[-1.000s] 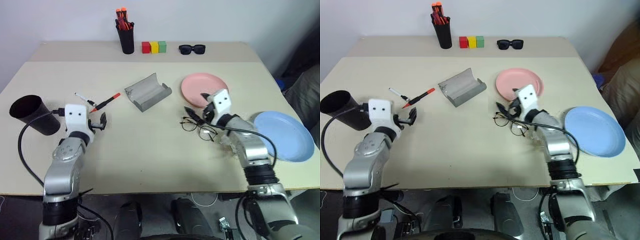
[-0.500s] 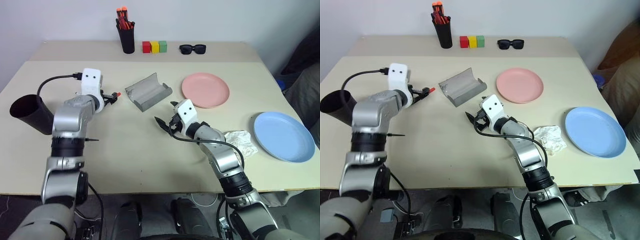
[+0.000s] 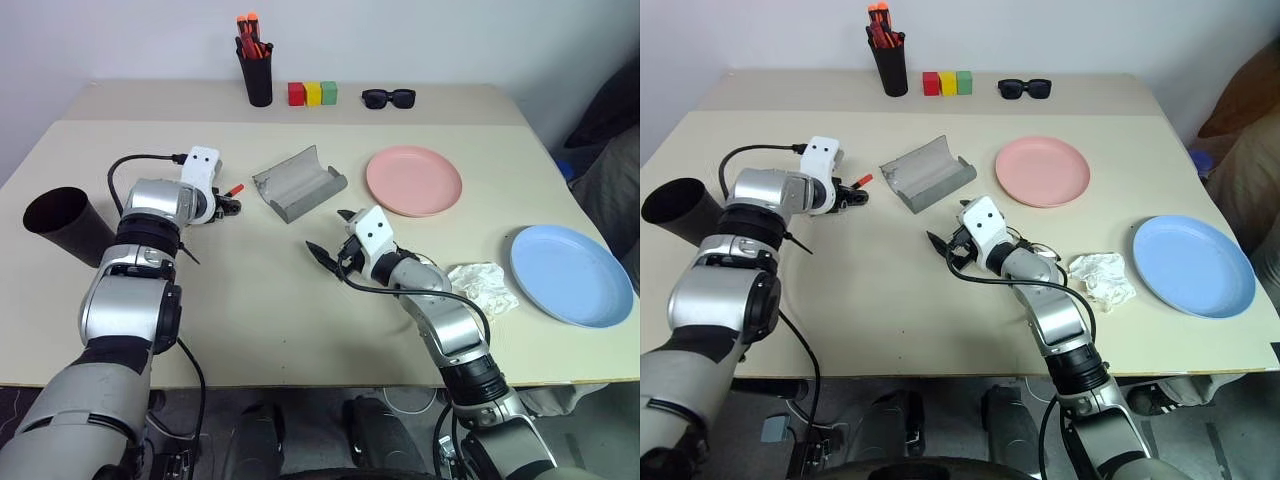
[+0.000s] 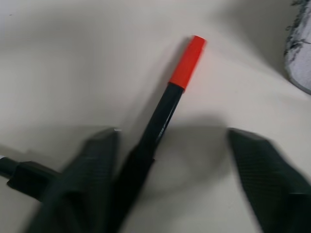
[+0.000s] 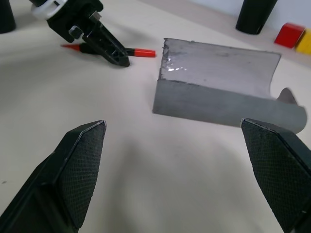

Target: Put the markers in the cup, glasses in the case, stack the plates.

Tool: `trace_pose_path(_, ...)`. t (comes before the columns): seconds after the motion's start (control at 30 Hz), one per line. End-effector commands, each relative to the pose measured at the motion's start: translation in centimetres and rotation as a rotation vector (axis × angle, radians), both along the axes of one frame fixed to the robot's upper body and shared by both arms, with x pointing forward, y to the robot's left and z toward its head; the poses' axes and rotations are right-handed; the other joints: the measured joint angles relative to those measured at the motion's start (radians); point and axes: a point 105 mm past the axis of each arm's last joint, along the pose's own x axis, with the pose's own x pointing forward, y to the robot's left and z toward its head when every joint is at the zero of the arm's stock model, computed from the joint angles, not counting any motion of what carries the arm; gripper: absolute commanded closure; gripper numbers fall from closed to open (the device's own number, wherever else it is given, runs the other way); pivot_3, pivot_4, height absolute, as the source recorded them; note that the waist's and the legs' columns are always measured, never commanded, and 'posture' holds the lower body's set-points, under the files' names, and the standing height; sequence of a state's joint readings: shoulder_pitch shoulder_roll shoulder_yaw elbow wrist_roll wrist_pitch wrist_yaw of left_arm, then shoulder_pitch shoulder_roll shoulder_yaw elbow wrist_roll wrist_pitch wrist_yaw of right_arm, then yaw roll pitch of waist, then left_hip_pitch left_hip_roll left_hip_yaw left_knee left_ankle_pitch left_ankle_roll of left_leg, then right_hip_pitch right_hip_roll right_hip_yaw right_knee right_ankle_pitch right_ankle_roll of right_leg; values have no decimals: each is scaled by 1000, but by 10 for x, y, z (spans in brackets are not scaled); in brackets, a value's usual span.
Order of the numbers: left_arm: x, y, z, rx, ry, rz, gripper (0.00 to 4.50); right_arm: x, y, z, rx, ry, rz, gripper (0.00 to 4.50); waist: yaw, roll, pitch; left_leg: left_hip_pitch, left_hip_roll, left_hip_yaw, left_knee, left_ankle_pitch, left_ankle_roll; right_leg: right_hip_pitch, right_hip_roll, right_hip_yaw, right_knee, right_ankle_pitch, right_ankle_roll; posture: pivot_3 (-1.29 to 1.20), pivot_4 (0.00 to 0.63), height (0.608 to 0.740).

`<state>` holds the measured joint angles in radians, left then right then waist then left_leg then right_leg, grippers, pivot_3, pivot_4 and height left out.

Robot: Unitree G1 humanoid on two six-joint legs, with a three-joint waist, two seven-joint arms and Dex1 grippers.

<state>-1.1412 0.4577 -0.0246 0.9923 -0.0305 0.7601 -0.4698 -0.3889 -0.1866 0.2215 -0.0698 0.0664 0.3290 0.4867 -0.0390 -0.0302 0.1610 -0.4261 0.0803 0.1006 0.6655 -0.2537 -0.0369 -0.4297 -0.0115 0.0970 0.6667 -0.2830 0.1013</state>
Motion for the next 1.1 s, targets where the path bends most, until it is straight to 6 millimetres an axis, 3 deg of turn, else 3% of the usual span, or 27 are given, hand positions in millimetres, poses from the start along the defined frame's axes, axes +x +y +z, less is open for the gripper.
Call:
trace_pose_path(0.03,2,-3,0,-2,-19,-4,2962,-9,8,15,38,-27,75,0,0,0,0,0,0,0,0,0,0,0,0,0,0,0,0,0,150,722)
trace_pose_path(0.13,12,-2,24,-14,-203,13,4477,-12,13,13,34,-21,102,0,0,0,0,0,0,0,0,0,0,0,0,0,0,0,0,0,150,722)
trace_pose_path(0.2,16,-1,44,-17,-352,26,4477,-12,14,12,32,-19,106,0,0,0,0,0,0,0,0,0,0,0,0,0,0,0,0,0,150,722)
trace_pose_path(0.3,7,5,102,-22,-729,100,4477,-14,19,8,33,-10,121,0,-1,0,0,-1,1,0,0,0,0,-1,0,0,1,0,0,0,150,722)
trace_pose_path(0.4,-24,15,149,-48,-1041,186,4477,-14,23,7,36,-6,135,0,-1,0,0,-1,1,0,0,0,0,-1,0,0,0,0,0,0,150,722)
trace_pose_path(0.53,-76,48,178,106,-1295,383,4477,-10,29,12,58,-33,131,0,-6,0,0,0,1,1,0,0,0,-1,0,1,1,0,0,0,150,722)
trace_pose_path(0.63,-106,72,179,257,-1355,534,4477,-8,33,16,81,-50,137,0,-4,0,0,1,1,1,0,0,-1,0,0,1,2,0,0,0,150,722)
trace_pose_path(0.8,-154,117,160,391,-1351,791,4477,-11,44,30,157,-82,201,0,0,-1,-1,1,1,1,1,0,-1,0,0,1,2,0,0,0,150,722)
trace_pose_path(1.1,-155,136,125,373,-1241,843,4477,-11,50,30,148,-83,243,0,23,-4,-3,1,1,1,1,0,0,1,-1,0,1,0,0,0,150,722)
